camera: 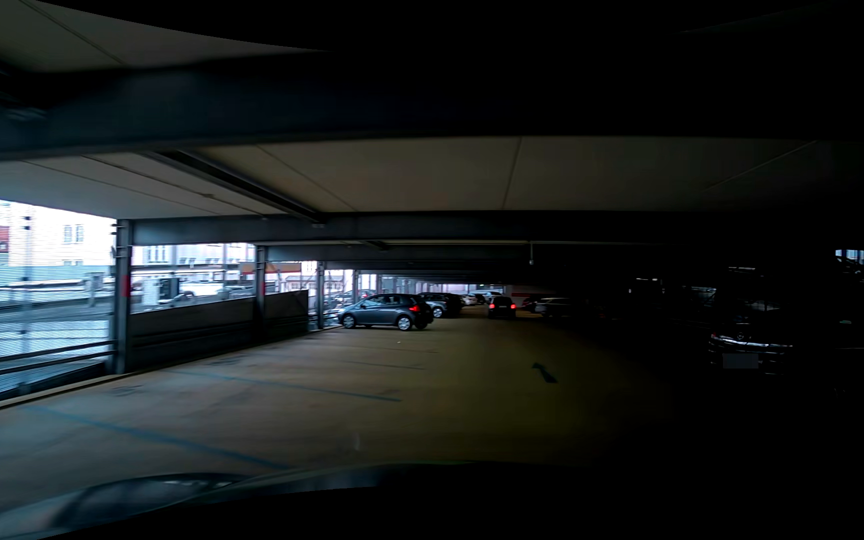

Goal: Follow the waypoints while adhering to traffic rules and regulations

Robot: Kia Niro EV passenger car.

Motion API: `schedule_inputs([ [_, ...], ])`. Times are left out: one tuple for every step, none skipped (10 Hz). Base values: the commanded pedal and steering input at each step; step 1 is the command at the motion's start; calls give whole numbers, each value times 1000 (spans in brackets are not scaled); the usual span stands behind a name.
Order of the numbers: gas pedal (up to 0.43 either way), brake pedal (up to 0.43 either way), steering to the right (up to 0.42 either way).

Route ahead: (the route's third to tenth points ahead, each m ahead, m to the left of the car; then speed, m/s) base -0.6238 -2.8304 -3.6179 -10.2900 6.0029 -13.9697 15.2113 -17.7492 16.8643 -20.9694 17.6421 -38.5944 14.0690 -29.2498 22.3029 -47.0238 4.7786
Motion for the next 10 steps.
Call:
schedule_inputs([
  [118,0,195],
  [118,0,172],
  [118,0,145],
  [118,0,119],
  [118,0,93],
  [130,0,84],
  [130,0,65],
  [130,0,43],
  [130,0,25],
  [130,0,20],
])
